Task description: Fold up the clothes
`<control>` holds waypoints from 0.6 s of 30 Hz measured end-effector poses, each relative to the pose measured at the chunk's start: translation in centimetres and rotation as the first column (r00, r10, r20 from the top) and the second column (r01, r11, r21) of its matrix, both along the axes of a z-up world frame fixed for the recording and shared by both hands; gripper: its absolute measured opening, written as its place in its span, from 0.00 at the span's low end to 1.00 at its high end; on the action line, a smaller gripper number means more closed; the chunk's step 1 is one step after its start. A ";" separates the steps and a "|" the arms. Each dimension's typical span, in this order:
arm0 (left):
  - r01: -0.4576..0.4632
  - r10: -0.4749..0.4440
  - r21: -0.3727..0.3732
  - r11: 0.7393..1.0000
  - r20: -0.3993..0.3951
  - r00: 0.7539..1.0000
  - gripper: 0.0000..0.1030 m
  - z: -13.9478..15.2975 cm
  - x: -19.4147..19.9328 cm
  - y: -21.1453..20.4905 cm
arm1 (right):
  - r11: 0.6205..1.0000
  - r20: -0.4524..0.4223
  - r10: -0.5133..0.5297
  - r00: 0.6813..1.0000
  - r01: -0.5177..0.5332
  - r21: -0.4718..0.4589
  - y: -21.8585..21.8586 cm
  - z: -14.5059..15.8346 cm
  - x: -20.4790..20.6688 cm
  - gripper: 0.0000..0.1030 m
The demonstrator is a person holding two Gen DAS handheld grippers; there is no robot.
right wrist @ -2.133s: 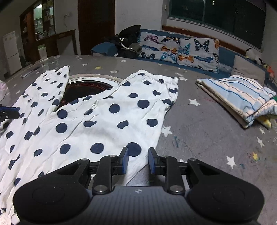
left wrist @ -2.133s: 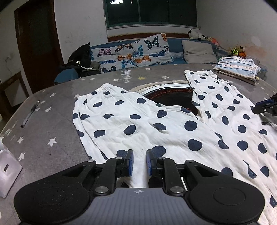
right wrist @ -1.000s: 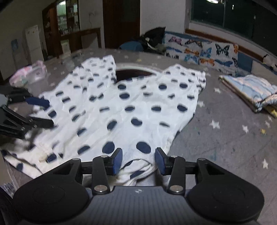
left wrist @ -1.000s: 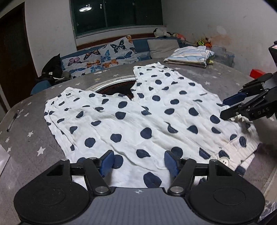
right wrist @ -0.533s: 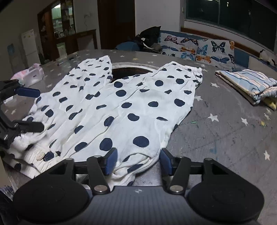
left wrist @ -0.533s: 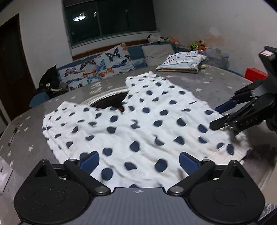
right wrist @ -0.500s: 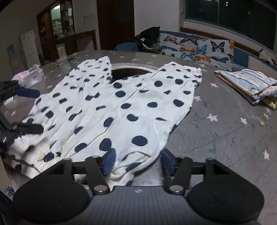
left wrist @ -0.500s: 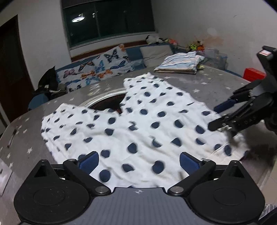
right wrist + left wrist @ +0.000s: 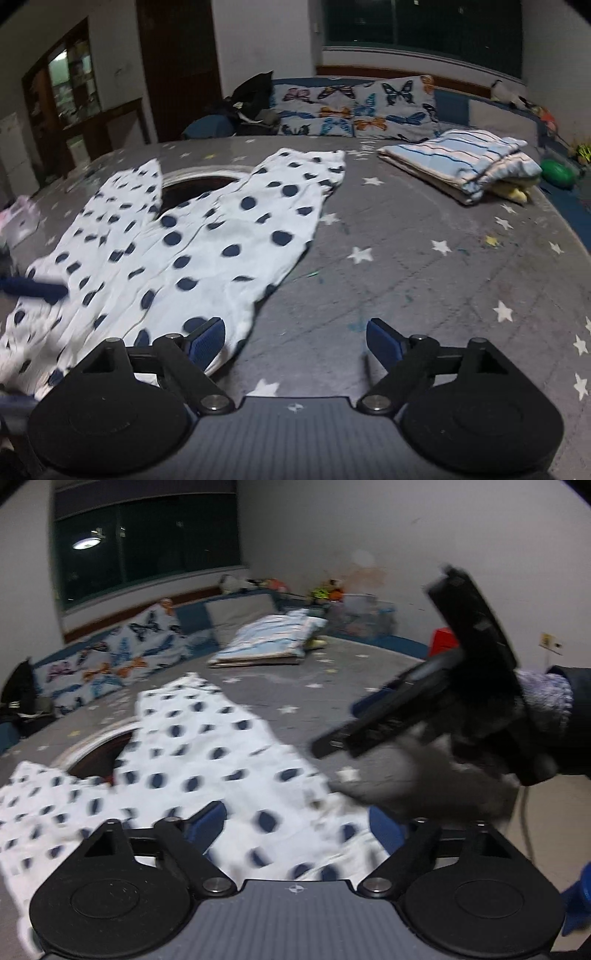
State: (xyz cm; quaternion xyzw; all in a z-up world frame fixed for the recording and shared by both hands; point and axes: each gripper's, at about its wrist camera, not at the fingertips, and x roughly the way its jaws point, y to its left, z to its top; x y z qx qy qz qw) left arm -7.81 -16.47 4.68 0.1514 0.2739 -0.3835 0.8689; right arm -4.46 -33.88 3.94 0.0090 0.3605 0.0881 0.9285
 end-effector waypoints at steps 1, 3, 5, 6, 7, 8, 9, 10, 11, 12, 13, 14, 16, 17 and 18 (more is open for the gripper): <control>0.016 -0.016 0.001 1.000 -0.006 1.000 0.75 -0.2 -0.1 -0.7 | 1.000 -0.001 -0.006 1.000 0.006 0.005 -0.3 0.0 0.2 0.83; 0.033 -0.033 0.015 0.999 -0.017 0.999 0.68 -0.6 -0.1 -1.7 | 1.000 -0.004 -0.019 1.000 0.019 0.015 -0.9 0.1 0.6 0.83; 0.043 -0.042 0.033 0.999 -0.031 0.999 0.58 -1.2 -0.1 -2.6 | 0.999 -0.007 -0.027 1.000 0.027 0.023 -1.3 0.1 1.0 0.82; 0.042 -0.041 0.044 0.998 -0.041 0.998 0.52 -1.5 0.0 -3.0 | 0.999 -0.007 -0.031 1.000 0.031 0.027 -1.6 0.1 1.2 0.81; 0.041 -0.038 0.054 0.998 -0.052 0.998 0.49 -1.8 0.2 -3.3 | 0.999 -0.008 -0.034 0.999 0.035 0.030 -1.9 0.1 1.5 0.81; 0.038 -0.034 0.061 0.997 -0.065 0.997 0.47 -2.1 0.3 -3.5 | 0.999 -0.009 -0.037 0.999 0.037 0.036 -2.1 0.2 1.8 0.80; 0.035 -0.029 0.072 0.997 -0.076 0.997 0.46 -2.4 0.4 -3.8 | 0.998 -0.010 -0.040 0.999 0.040 0.043 -2.4 0.3 2.2 0.79; 0.030 -0.023 0.086 0.996 -0.081 0.996 0.46 -2.8 0.5 -4.1 | 0.998 -0.011 -0.042 0.999 0.043 0.049 -2.6 0.4 2.5 0.79; 0.027 -0.019 0.103 0.994 -0.080 0.997 0.47 -3.1 0.5 -4.4 | 0.998 -0.014 -0.043 0.999 0.044 0.054 -2.8 0.4 2.9 0.77; 0.030 -0.022 0.112 0.993 -0.076 0.997 0.46 -3.3 0.4 -4.6 | 0.997 -0.016 -0.044 0.999 0.045 0.059 -3.0 0.4 3.3 0.76; 0.036 -0.028 0.115 0.993 -0.072 0.997 0.45 -3.4 0.4 -4.7 | 0.997 -0.019 -0.045 0.999 0.046 0.063 -3.2 0.5 3.7 0.75; 0.042 -0.034 0.119 0.992 -0.068 0.997 0.41 -3.5 0.3 -4.8 | 0.997 -0.021 -0.045 0.999 0.047 0.067 -3.4 0.5 4.3 0.70; 0.057 -0.048 0.108 0.993 -0.084 0.995 0.30 -3.6 0.6 -4.6 | 0.996 -0.030 -0.044 0.999 0.046 0.074 -3.7 0.5 5.6 0.66; 0.056 -0.047 0.104 0.993 -0.088 0.995 0.21 -3.6 0.9 -4.4 | 0.996 -0.034 -0.044 0.998 0.047 0.077 -3.8 0.5 6.3 0.64; 0.058 -0.048 0.096 0.994 -0.098 0.994 0.15 -3.5 1.3 -4.2 | 0.996 -0.034 -0.043 0.999 0.045 0.082 -3.9 0.6 7.2 0.61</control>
